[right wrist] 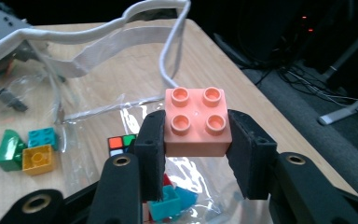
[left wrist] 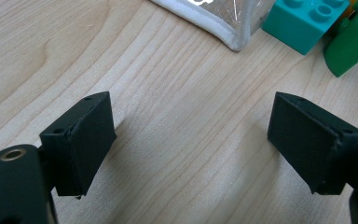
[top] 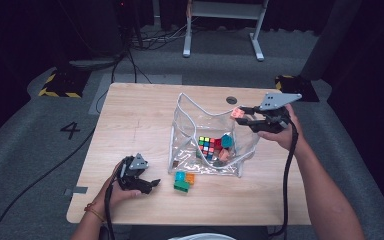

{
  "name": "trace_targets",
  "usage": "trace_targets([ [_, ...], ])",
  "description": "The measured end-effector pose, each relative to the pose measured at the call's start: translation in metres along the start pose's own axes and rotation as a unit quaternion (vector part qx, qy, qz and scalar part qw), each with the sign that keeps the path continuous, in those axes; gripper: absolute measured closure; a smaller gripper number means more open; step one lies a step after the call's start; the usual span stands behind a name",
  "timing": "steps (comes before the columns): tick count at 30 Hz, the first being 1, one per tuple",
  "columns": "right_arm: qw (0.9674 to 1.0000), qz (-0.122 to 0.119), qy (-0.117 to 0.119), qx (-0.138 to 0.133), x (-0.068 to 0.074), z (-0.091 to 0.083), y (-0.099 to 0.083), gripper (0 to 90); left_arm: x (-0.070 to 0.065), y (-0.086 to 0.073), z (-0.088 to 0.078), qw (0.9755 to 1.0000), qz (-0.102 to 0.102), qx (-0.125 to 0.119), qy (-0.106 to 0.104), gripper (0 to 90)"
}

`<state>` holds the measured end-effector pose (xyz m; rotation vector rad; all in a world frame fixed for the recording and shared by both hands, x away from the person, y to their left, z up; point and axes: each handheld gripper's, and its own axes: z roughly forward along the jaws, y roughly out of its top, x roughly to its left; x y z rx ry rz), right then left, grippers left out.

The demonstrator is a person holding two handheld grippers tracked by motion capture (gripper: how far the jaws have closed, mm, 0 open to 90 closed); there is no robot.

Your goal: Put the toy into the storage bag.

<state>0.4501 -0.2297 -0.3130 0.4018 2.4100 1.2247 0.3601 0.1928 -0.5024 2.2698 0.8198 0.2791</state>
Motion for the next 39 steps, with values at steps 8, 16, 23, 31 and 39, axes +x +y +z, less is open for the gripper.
trace_targets([
  [8, 0.9981, -0.038, 0.037, 0.031, 0.015, 0.023, 0.012, 59.4, 0.0, 0.0, 0.0, 1.0, 0.0, 0.0, 0.0, 14.9],
  [16, 0.9934, -0.063, 0.056, 0.078, 0.022, 0.045, 0.019, 59.4, 0.0, 0.0, 0.0, 1.0, 0.0, 0.0, 0.0, 14.9],
  [23, 0.986, -0.077, 0.05, 0.139, 0.024, 0.061, 0.033, 59.3, 0.0, 0.0, 0.0, 1.0, -0.001, 0.0, -0.001, 14.9],
  [31, 0.9717, -0.116, 0.045, 0.201, 0.028, 0.086, 0.036, 59.3, 0.0, 0.0, 0.0, 1.0, 0.0, 0.0, 0.0, 14.9],
  [39, 0.9536, -0.125, 0.043, 0.27, 0.028, 0.095, 0.029, 59.3, 0.0, 0.0, 0.0, 1.0, 0.0, 0.0, 0.0, 14.9],
])
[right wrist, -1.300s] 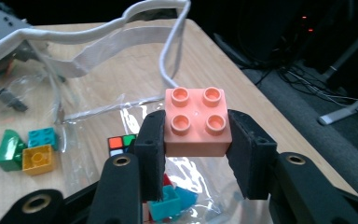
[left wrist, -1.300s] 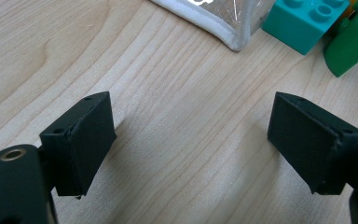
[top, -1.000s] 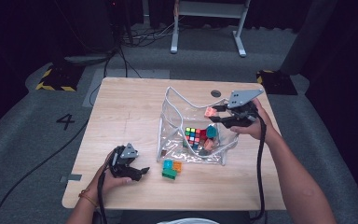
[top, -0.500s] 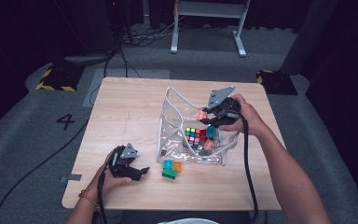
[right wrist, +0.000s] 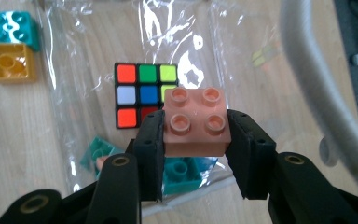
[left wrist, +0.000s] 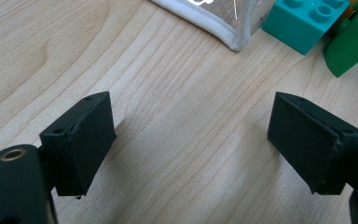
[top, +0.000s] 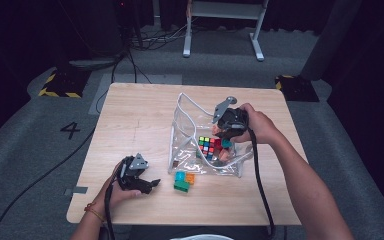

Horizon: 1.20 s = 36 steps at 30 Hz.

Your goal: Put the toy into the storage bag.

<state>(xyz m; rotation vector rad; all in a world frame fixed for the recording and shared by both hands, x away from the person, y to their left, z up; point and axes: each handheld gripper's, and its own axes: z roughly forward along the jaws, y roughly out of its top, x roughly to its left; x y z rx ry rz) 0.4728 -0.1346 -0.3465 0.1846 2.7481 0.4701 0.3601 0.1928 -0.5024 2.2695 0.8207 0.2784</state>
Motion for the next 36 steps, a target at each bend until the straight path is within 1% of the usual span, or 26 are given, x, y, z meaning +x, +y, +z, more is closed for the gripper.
trace_targets([
  [1, 0.9999, 0.0, 0.0, 0.012, -0.001, 0.0, -0.001, 59.3, 0.0, 0.0, 0.0, 1.0, 0.001, 0.0, 0.001, 14.9],
  [2, 0.9994, 0.011, 0.004, 0.032, -0.002, 0.0, -0.004, 59.3, 0.0, 0.0, 0.0, 1.0, 0.0, 0.0, -0.001, 14.9],
  [5, 0.9989, 0.01, 0.002, 0.047, -0.004, 0.0, -0.009, 59.3, 0.0, 0.0, 0.0, 1.0, 0.0, 0.0, 0.0, 14.9],
  [7, 0.9981, 0.025, 0.01, 0.055, -0.007, -0.003, -0.019, 59.3, 0.0, 0.0, 0.0, 1.0, 0.0, 0.0, 0.0, 14.9],
  [9, 0.9982, 0.024, 0.007, 0.054, -0.009, -0.005, -0.022, 59.3, 0.0, 0.0, 0.0, 1.0, 0.0, 0.0, -0.001, 14.9],
  [10, 0.9982, 0.037, 0.004, 0.047, -0.011, -0.009, -0.03, 59.3, 0.0, 0.0, 0.0, 1.0, -0.001, 0.0, -0.001, 14.9],
  [16, 0.9983, 0.053, 0.003, 0.022, -0.011, -0.015, -0.043, 59.2, 0.0, 0.0, 0.0, 1.0, -0.001, 0.0, -0.001, 14.9],
  [18, 0.998, 0.063, 0.001, 0.003, -0.012, -0.018, -0.048, 57.3, 0.0, 0.0, 0.0, 1.0, 0.0, 0.0, 0.0, 14.9],
  [19, 0.9969, 0.076, -0.002, -0.02, -0.014, -0.022, -0.052, 54.2, 0.0, 0.0, 0.0, 1.0, -0.001, 0.0, -0.001, 14.9],
  [20, 0.9969, 0.076, -0.002, -0.02, -0.014, -0.022, -0.052, 54.2, 0.0, 0.0, 0.0, 1.0, -0.001, 0.0, -0.001, 14.9],
  [21, 0.9959, 0.085, 0.0, -0.032, -0.014, -0.024, -0.054, 50.8, 0.0, 0.0, 0.0, 1.0, 0.0, 0.0, 0.0, 14.9],
  [22, 0.994, 0.092, 0.009, -0.057, -0.014, -0.025, -0.057, 48.3, 0.0, 0.0, 0.0, 1.0, -0.001, 0.0, -0.001, 14.9],
  [23, 0.9919, 0.102, 0.007, -0.075, -0.014, -0.031, -0.062, 46.5, 0.0, 0.0, 0.0, 1.0, 0.0, 0.0, -0.001, 14.9],
  [24, 0.9919, 0.102, 0.007, -0.075, -0.014, -0.031, -0.062, 46.5, 0.0, 0.0, 0.0, 1.0, 0.0, 0.0, -0.001, 14.9],
  [25, 0.9891, 0.109, -0.001, -0.1, -0.012, -0.037, -0.069, 44.5, 0.0, 0.0, 0.0, 1.0, 0.0, 0.0, -0.001, 14.9],
  [26, 0.9891, 0.109, -0.001, -0.1, -0.012, -0.037, -0.069, 44.5, 0.0, 0.0, 0.0, 1.0, 0.0, 0.0, -0.001, 14.9],
  [27, 0.9835, 0.128, -0.003, -0.128, -0.008, -0.044, -0.076, 42.2, 0.0, 0.0, 0.0, 1.0, 0.0, 0.0, 0.001, 14.9],
  [28, 0.9835, 0.128, -0.003, -0.128, -0.008, -0.044, -0.076, 42.2, 0.0, 0.0, 0.0, 1.0, 0.0, 0.0, 0.001, 14.9],
  [29, 0.9799, 0.138, -0.007, -0.143, -0.006, -0.048, -0.08, 41.8, 0.0, 0.0, 0.0, 1.0, 0.0, 0.0, 0.0, 14.9],
  [30, 0.978, 0.136, -0.012, -0.158, -0.005, -0.051, -0.084, 41.0, 0.0, 0.0, 0.0, 1.0, 0.0, 0.0, 0.001, 14.9],
  [31, 0.9727, 0.145, -0.025, -0.179, 0.0, -0.057, -0.092, 37.4, 0.0, 0.0, 0.0, 1.0, 0.001, 0.0, 0.002, 14.9],
  [32, 0.9727, 0.145, -0.025, -0.179, 0.0, -0.057, -0.092, 37.4, 0.0, 0.0, 0.0, 1.0, 0.001, 0.0, 0.002, 14.9],
  [33, 0.9668, 0.153, -0.034, -0.202, 0.006, -0.062, -0.101, 36.6, 0.0, 0.0, 0.0, 1.0, -0.001, 0.0, -0.001, 14.9],
  [34, 0.9631, 0.16, -0.041, -0.213, 0.009, -0.065, -0.105, 34.8, 0.0, 0.0, 0.0, 1.0, 0.0, 0.0, 0.0, 14.9],
  [35, 0.9631, 0.16, -0.041, -0.213, 0.009, -0.065, -0.105, 34.8, 0.0, 0.0, 0.0, 1.0, 0.0, 0.0, 0.0, 14.9],
  [36, 0.959, 0.166, -0.045, -0.225, 0.012, -0.068, -0.109, 33.6, 0.0, 0.0, 0.0, 1.0, -0.001, 0.0, -0.001, 14.9],
])
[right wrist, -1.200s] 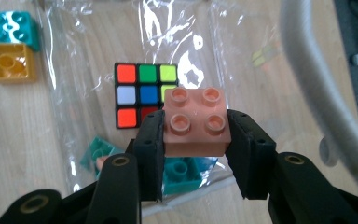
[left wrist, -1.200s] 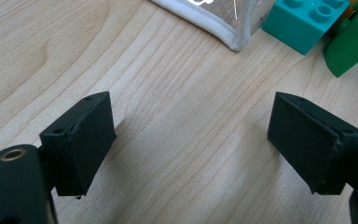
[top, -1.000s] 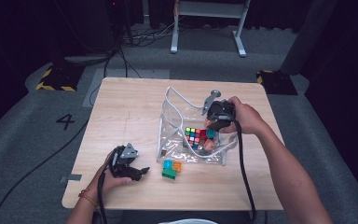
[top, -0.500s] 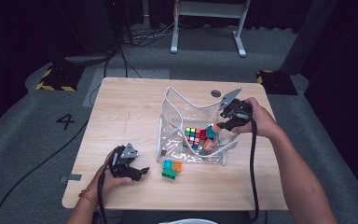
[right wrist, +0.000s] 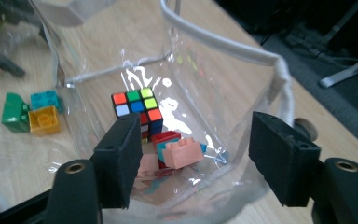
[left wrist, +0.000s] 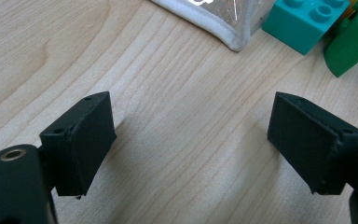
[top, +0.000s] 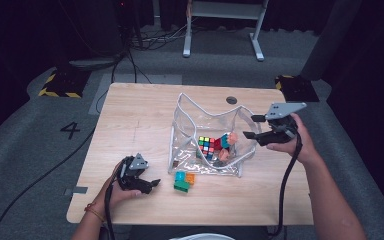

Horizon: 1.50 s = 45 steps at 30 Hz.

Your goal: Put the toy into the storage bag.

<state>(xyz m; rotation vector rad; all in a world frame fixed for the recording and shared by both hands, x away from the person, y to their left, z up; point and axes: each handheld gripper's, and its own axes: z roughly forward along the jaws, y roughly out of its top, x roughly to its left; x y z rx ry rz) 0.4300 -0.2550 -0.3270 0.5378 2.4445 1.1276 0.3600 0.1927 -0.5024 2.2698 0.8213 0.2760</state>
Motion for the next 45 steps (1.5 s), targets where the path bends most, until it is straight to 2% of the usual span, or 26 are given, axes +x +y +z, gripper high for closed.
trace_targets([
  [2, 0.9996, 0.01, -0.008, -0.026, 0.004, -0.01, -0.006, 30.6, 0.0, 0.0, 0.0, 1.0, 0.001, 0.0, 0.002, 14.9],
  [5, 0.9987, 0.005, -0.029, -0.041, 0.01, -0.022, -0.014, 27.6, 0.0, 0.0, 0.0, 1.0, 0.001, -0.001, 0.002, 14.9],
  [10, 0.9949, 0.016, -0.053, -0.085, 0.026, -0.046, -0.032, 25.4, 0.0, 0.0, 0.0, 1.0, 0.002, -0.001, 0.002, 14.9],
  [14, 0.9931, 0.027, -0.06, -0.097, 0.032, -0.053, -0.045, 25.4, 0.0, 0.0, 0.0, 1.0, 0.001, 0.0, 0.002, 14.9],
  [18, 0.993, 0.038, -0.061, -0.094, 0.039, -0.049, -0.063, 25.3, 0.0, 0.0, 0.0, 1.0, 0.0, 0.0, 0.0, 14.9],
  [19, 0.9932, 0.045, -0.057, -0.091, 0.044, -0.045, -0.074, 25.4, 0.0, 0.0, 0.0, 1.0, 0.001, 0.0, 0.002, 14.9],
  [20, 0.9932, 0.045, -0.057, -0.091, 0.044, -0.045, -0.074, 25.4, 0.0, 0.0, 0.0, 1.0, 0.001, 0.0, 0.001, 14.9],
  [21, 0.9938, 0.052, -0.043, -0.088, 0.05, -0.039, -0.084, 26.0, 0.0, 0.0, 0.0, 1.0, 0.0, 0.0, 0.0, 14.9],
  [22, 0.9938, 0.052, -0.043, -0.088, 0.05, -0.039, -0.084, 26.0, 0.0, 0.0, 0.0, 1.0, 0.0, 0.0, 0.0, 14.9],
  [23, 0.9947, 0.055, -0.026, -0.082, 0.059, -0.03, -0.094, 26.6, 0.0, 0.0, 0.0, 1.0, 0.001, 0.0, 0.001, 14.9],
  [24, 0.9947, 0.055, -0.026, -0.082, 0.059, -0.03, -0.094, 26.6, 0.0, 0.0, 0.0, 1.0, 0.001, 0.0, 0.002, 14.9],
  [26, 0.9973, 0.044, -0.007, -0.058, 0.074, -0.015, -0.103, 27.5, 0.0, 0.0, 0.0, 1.0, 0.001, 0.0, 0.001, 14.9],
  [28, 0.9979, 0.038, -0.003, -0.052, 0.079, -0.01, -0.105, 27.6, 0.0, 0.0, 0.0, 1.0, 0.001, 0.0, 0.002, 14.9],
  [29, 0.9974, 0.04, 0.019, -0.057, 0.087, 0.0, -0.108, 28.7, 0.0, 0.0, 0.0, 1.0, 0.001, 0.0, 0.003, 15.0],
  [30, 0.9973, 0.039, 0.029, -0.056, 0.09, 0.005, -0.109, 28.7, 0.0, 0.0, 0.0, 1.0, 0.0, 0.0, 0.002, 15.0],
  [33, 0.9969, 0.039, 0.041, -0.054, 0.098, 0.015, -0.11, 29.6, 0.0, 0.0, 0.0, 1.0, 0.001, -0.001, 0.003, 15.0],
  [35, 0.9968, 0.026, 0.063, -0.042, 0.109, 0.035, -0.107, 30.4, 0.0, 0.0, 0.0, 1.0, 0.001, 0.0, 0.002, 15.0],
  [36, 0.9968, 0.026, 0.063, -0.042, 0.109, 0.035, -0.107, 30.4, 0.0, 0.0, 0.0, 1.0, 0.001, 0.0, 0.002, 15.0],
  [37, 0.9959, 0.021, 0.078, -0.04, 0.116, 0.046, -0.104, 31.1, 0.0, 0.0, 0.0, 1.0, 0.0, 0.0, 0.002, 14.9],
  [39, 0.9956, 0.015, 0.086, -0.035, 0.119, 0.051, -0.102, 31.7, 0.0, 0.0, 0.0, 1.0, 0.001, 0.001, 0.001, 14.9],
  [40, 0.9952, 0.022, 0.093, -0.024, 0.127, 0.058, -0.099, 32.1, 0.0, 0.0, 0.0, 1.0, 0.0, 0.0, 0.001, 14.9],
  [41, 0.9939, 0.013, 0.108, -0.02, 0.135, 0.068, -0.094, 32.7, 0.0, 0.0, 0.0, 1.0, 0.002, 0.0, 0.001, 14.9],
  [42, 0.9939, 0.013, 0.108, -0.02, 0.135, 0.068, -0.094, 32.7, 0.0, 0.0, 0.0, 1.0, 0.002, 0.0, 0.001, 14.9],
  [44, 0.9924, -0.007, 0.118, -0.034, 0.144, 0.081, -0.088, 34.6, 0.0, 0.0, 0.0, 1.0, 0.002, -0.001, 0.001, 14.9],
  [45, 0.9923, 0.002, 0.122, -0.02, 0.151, 0.085, -0.085, 34.7, 0.0, 0.0, 0.0, 1.0, 0.002, 0.0, 0.001, 14.9],
])
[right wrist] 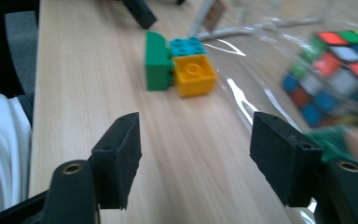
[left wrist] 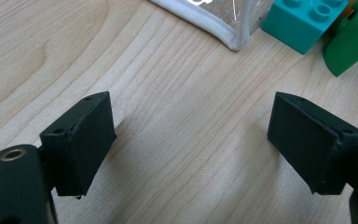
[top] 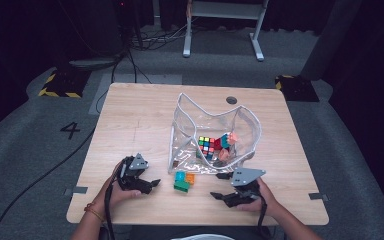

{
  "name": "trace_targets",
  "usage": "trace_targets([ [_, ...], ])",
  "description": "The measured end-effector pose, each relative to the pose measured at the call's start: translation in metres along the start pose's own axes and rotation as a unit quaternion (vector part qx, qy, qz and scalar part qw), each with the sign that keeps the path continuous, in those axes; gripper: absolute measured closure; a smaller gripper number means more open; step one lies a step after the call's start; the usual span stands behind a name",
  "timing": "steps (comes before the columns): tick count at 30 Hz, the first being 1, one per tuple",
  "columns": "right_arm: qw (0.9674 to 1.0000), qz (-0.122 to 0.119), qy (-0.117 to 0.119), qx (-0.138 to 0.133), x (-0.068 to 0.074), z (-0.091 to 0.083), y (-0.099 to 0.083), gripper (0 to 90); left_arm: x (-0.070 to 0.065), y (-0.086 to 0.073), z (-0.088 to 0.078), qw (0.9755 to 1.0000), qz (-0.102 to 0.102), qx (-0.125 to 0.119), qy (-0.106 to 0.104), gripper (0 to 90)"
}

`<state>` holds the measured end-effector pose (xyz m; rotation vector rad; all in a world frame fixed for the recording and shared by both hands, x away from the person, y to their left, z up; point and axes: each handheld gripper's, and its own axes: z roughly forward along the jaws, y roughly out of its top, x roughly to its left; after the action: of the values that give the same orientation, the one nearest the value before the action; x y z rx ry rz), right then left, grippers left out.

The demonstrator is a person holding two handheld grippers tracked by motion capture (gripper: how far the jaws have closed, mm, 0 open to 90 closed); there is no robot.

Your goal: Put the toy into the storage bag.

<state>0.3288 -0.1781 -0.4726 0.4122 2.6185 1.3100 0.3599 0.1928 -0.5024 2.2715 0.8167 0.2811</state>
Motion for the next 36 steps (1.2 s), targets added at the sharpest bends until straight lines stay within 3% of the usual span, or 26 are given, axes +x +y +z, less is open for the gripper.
trace_targets([
  [1, 0.9997, -0.022, 0.009, 0.005, 0.004, 0.008, 0.003, 34.9, 0.0, 0.0, 0.0, 1.0, 0.0, 0.0, 0.0, 14.9],
  [3, 0.9994, -0.031, 0.011, 0.011, 0.012, 0.02, 0.009, 35.6, 0.0, 0.0, 0.0, 1.0, 0.0, 0.0, 0.0, 14.9],
  [4, 0.9981, -0.059, 0.017, 0.003, 0.015, 0.032, 0.014, 36.1, 0.0, 0.0, 0.0, 1.0, 0.0, 0.0, 0.0, 15.0],
  [6, 0.9985, -0.052, 0.015, 0.005, 0.018, 0.037, 0.018, 36.5, 0.0, 0.0, 0.0, 1.0, 0.001, -0.001, -0.001, 15.0],
  [11, 0.9974, -0.065, 0.032, -0.001, 0.022, 0.06, 0.034, 38.3, 0.0, 0.0, 0.0, 1.0, 0.001, -0.001, -0.001, 15.0],
  [13, 0.998, -0.052, 0.034, 0.009, 0.027, 0.07, 0.039, 39.9, 0.0, 0.0, 0.0, 1.0, 0.001, -0.001, -0.001, 15.0],
  [17, 0.9983, -0.047, 0.034, 0.01, 0.029, 0.083, 0.044, 45.4, 0.0, 0.0, 0.0, 1.0, 0.001, -0.001, -0.001, 15.0],
  [20, 0.9972, -0.068, 0.03, 0.01, 0.03, 0.087, 0.047, 48.7, 0.0, 0.0, 0.0, 1.0, 0.001, -0.002, -0.001, 15.0],
  [23, 0.9975, -0.065, 0.025, 0.011, 0.033, 0.09, 0.049, 50.5, 0.0, 0.0, 0.0, 1.0, 0.001, -0.001, -0.001, 15.0],
  [24, 0.9968, -0.074, 0.026, 0.012, 0.032, 0.09, 0.05, 51.2, 0.0, 0.0, 0.0, 1.0, 0.001, -0.001, -0.001, 15.0],
  [26, 0.9976, -0.061, 0.031, 0.01, 0.033, 0.09, 0.051, 51.0, 0.0, 0.0, 0.0, 1.0, 0.001, -0.001, -0.001, 15.0],
  [29, 0.998, -0.059, 0.023, -0.002, 0.031, 0.086, 0.052, 48.7, 0.0, 0.0, 0.0, 1.0, 0.001, -0.001, -0.001, 15.0],
  [34, 0.9987, -0.047, 0.019, 0.006, 0.028, 0.09, 0.053, 48.3, 0.0, 0.0, 0.0, 1.0, 0.001, -0.001, -0.001, 15.0],
  [36, 0.9979, -0.06, 0.023, 0.01, 0.029, 0.096, 0.053, 51.1, 0.0, 0.0, 0.0, 1.0, 0.001, -0.001, -0.001, 15.0],
])
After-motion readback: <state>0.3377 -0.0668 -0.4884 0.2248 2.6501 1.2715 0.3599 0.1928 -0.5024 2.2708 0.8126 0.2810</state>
